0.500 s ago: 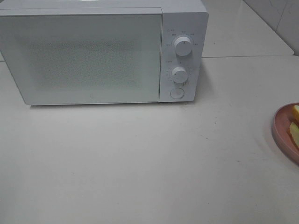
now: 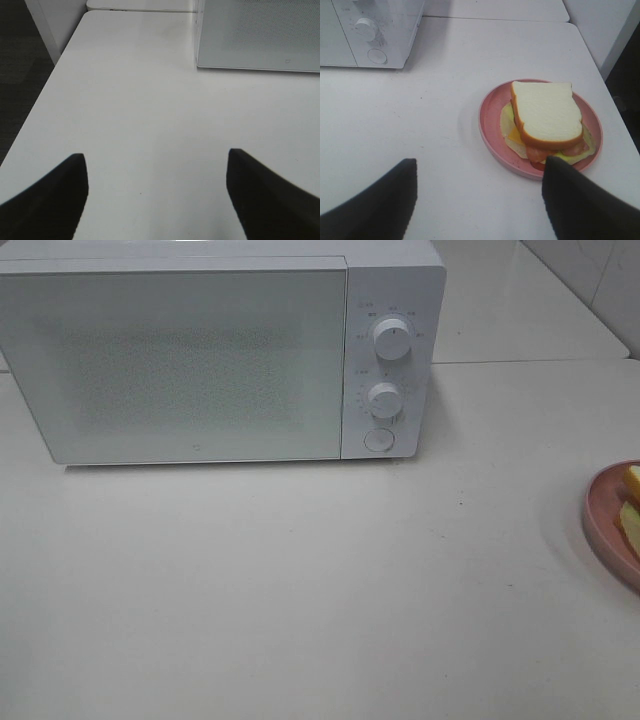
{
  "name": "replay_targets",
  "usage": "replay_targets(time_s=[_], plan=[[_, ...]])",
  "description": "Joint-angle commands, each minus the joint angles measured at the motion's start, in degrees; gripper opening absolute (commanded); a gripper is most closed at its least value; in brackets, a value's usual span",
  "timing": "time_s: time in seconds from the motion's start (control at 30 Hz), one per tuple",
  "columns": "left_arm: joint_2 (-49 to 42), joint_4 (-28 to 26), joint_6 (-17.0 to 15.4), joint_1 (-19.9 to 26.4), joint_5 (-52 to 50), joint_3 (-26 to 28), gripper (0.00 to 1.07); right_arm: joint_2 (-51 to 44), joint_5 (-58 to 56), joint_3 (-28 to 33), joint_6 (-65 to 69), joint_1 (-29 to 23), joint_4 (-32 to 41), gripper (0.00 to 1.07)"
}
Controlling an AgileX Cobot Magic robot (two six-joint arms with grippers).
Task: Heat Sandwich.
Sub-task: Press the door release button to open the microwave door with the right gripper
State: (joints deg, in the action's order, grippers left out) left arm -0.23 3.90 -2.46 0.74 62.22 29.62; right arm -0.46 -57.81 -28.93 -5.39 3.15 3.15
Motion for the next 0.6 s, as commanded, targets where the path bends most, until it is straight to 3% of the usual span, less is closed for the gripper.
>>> replay_targets(time_s=[0.03,0.6], plan=[[-1.0,0.3,-0.1,0.1,-1.0,-0.2,0.74,-1.3,0.6,0.3,0.1,-0.1,-0.3,0.68],[-1.0,0.3,-0.1,0.1,-1.0,-0.2,0.74,-1.3,0.6,0.3,0.3,-0.1,-0.5,0.68]])
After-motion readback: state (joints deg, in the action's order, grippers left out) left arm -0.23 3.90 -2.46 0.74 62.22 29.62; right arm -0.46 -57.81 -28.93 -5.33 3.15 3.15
